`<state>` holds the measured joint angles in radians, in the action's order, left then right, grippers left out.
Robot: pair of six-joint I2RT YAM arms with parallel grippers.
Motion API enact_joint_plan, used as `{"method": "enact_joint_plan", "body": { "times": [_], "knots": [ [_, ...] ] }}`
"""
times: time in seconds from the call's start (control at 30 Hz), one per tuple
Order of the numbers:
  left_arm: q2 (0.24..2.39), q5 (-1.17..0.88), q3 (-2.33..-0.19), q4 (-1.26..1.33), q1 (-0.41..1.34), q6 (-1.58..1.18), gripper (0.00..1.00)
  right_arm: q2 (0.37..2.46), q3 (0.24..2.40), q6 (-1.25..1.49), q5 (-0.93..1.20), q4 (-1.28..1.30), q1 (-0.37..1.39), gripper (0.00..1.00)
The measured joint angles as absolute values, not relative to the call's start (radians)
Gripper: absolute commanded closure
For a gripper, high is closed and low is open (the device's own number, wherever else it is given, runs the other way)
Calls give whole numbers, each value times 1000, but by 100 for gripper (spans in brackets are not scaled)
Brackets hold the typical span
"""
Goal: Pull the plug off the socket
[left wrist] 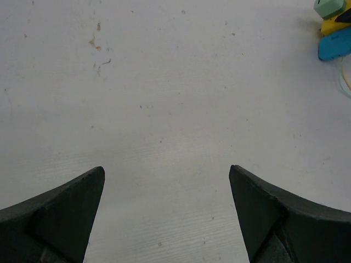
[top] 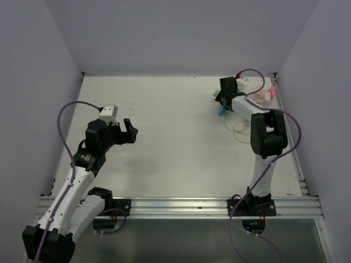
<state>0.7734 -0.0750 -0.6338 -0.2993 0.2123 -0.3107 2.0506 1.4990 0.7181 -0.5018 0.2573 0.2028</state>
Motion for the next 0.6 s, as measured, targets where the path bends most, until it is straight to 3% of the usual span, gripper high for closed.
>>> {"method": "enact_joint_plan", "body": {
  "times": [0.4,0.53,0.6],
  "knots": [
    [781,-105,-634,-293,194,-311,0,1749,1108,408,-117,130,427,67],
    [786,-117,-634,-292,190,-311,1,1668,1021,349,-10,129,502,57],
    [791,-131,-634,-290,190,-311,1,1634,990,323,32,138,542,47]
  ]
}}
